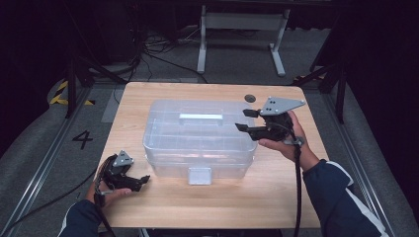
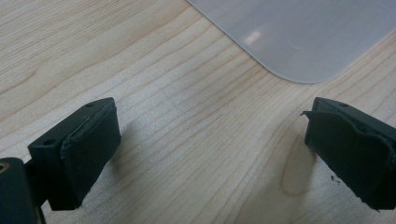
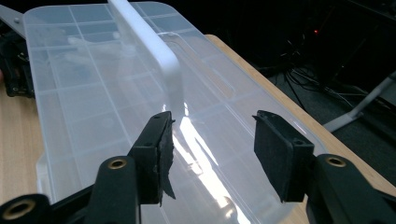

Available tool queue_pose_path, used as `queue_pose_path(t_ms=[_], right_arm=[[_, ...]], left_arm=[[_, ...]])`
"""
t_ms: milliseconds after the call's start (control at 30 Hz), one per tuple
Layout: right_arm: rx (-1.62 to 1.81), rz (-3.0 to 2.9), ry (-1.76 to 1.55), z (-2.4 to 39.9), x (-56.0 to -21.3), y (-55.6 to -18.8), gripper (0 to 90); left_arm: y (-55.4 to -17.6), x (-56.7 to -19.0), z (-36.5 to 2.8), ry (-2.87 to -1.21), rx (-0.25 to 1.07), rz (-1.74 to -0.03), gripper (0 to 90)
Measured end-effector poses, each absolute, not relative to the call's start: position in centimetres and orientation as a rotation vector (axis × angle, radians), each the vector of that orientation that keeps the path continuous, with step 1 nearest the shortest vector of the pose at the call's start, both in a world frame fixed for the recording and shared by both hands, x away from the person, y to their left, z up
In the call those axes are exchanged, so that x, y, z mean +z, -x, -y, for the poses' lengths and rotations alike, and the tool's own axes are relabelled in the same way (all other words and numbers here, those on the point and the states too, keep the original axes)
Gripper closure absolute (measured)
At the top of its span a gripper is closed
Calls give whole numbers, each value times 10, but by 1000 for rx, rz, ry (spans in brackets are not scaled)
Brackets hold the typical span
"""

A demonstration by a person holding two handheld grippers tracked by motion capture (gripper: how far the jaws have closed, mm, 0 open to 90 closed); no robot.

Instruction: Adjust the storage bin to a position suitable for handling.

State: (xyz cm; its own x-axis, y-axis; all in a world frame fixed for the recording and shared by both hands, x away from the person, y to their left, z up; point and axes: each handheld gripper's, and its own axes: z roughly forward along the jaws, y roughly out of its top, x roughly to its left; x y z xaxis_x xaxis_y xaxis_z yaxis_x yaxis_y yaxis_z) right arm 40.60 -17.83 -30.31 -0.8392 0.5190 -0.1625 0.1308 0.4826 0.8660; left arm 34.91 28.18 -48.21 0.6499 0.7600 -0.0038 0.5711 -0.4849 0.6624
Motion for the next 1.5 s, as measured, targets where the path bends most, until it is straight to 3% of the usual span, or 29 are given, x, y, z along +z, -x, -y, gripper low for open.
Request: queue_pose_path(t_ms=[400,733,1067,1233,1500], right_arm=[[1271,-2389,-472,148,-303,-415,583],[1234,-2431,-435,134,-305,-422,611],[1202,-2465,-397,121,-305,-426,751],[1222,-2470,-386,120,-304,-427,763],[1247,-2468,-408,121,-302,-430,763]], left_arm=[[-348,-482,-283,-2234,394,-1021,45],[-340,-482,-285,-2213,391,-1046,77],[-335,-482,-289,-2196,408,-1059,98],[-333,-482,-288,-2188,405,-1079,99],[-328,-479,-288,-2170,427,-1122,201]])
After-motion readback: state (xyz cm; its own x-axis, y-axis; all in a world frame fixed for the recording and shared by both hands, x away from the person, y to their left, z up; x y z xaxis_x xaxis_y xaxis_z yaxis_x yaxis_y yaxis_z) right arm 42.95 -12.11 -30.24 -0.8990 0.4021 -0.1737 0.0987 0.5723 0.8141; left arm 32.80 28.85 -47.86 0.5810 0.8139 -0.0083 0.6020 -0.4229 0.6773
